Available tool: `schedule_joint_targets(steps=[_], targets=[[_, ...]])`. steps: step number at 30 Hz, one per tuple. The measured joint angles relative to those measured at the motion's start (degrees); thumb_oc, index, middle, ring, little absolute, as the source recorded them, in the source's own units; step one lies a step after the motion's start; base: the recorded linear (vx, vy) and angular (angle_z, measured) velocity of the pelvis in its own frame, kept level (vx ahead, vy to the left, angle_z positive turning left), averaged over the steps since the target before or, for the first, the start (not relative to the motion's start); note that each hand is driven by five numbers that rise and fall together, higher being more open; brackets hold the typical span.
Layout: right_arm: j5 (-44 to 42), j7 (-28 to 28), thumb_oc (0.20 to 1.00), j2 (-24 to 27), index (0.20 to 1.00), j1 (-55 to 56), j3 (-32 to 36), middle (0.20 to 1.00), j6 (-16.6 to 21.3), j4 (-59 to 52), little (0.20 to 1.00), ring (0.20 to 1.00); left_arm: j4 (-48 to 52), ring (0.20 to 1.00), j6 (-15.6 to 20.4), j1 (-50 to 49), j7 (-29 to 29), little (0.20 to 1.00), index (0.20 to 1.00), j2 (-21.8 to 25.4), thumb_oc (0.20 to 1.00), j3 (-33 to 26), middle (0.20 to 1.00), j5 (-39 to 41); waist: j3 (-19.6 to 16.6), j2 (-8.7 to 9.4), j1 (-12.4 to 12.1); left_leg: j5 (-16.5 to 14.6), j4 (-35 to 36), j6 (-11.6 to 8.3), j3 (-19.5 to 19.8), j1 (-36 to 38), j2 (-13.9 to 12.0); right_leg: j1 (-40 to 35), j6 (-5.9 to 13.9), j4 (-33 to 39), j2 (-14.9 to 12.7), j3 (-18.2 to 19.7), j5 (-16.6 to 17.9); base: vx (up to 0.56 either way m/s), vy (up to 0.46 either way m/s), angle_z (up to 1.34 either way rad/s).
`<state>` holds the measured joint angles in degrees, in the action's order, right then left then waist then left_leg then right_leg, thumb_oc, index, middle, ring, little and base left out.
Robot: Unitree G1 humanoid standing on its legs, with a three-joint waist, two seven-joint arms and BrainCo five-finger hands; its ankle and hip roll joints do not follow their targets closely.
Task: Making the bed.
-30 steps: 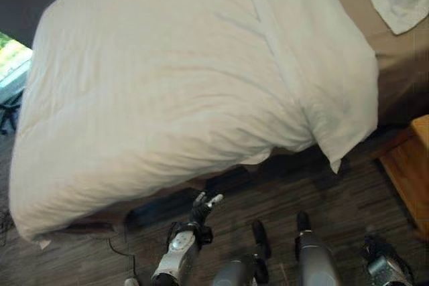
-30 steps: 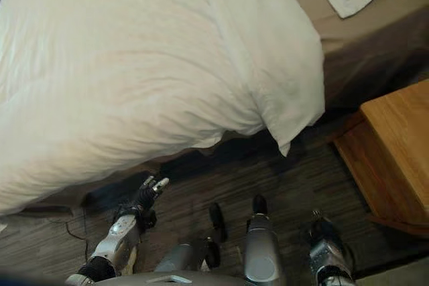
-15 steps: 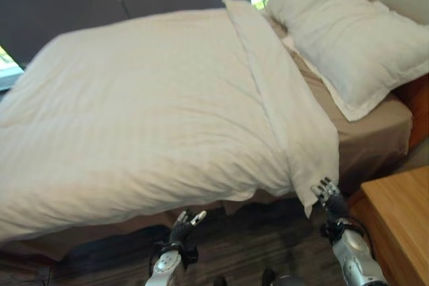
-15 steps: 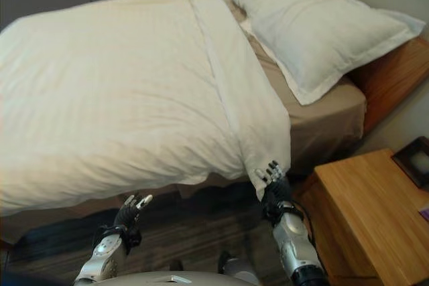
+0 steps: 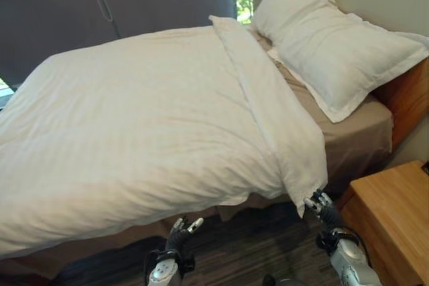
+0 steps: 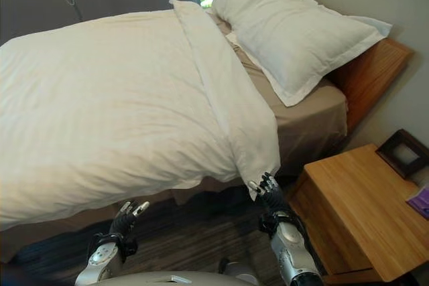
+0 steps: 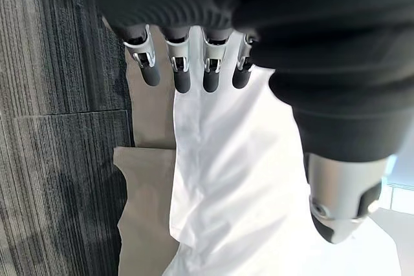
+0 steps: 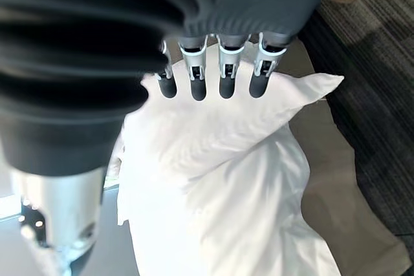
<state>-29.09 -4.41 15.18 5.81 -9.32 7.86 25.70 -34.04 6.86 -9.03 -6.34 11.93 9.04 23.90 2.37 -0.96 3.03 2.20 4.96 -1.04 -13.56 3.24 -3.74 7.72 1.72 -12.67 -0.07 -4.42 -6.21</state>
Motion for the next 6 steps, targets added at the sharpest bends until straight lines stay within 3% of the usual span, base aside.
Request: schedule_joint_targets(steps=[6], targets=[[-0.1,0.0,1.0,0.2,1.0,0.4,0.1,1.0,0.0,0.0,1.0,1.0,0.0,1.0,0.0,0.4,-0.1,1.0,1.0,0.0,1.0,0.1,1.0,0.0,1.1,-1.26,0.1,0.0,0.0,0.01,1.7,-0.1,0.1,-1.0,-0.09,0.7,-0.3,-1.4,-0.1,0.02,0.014,0.15]])
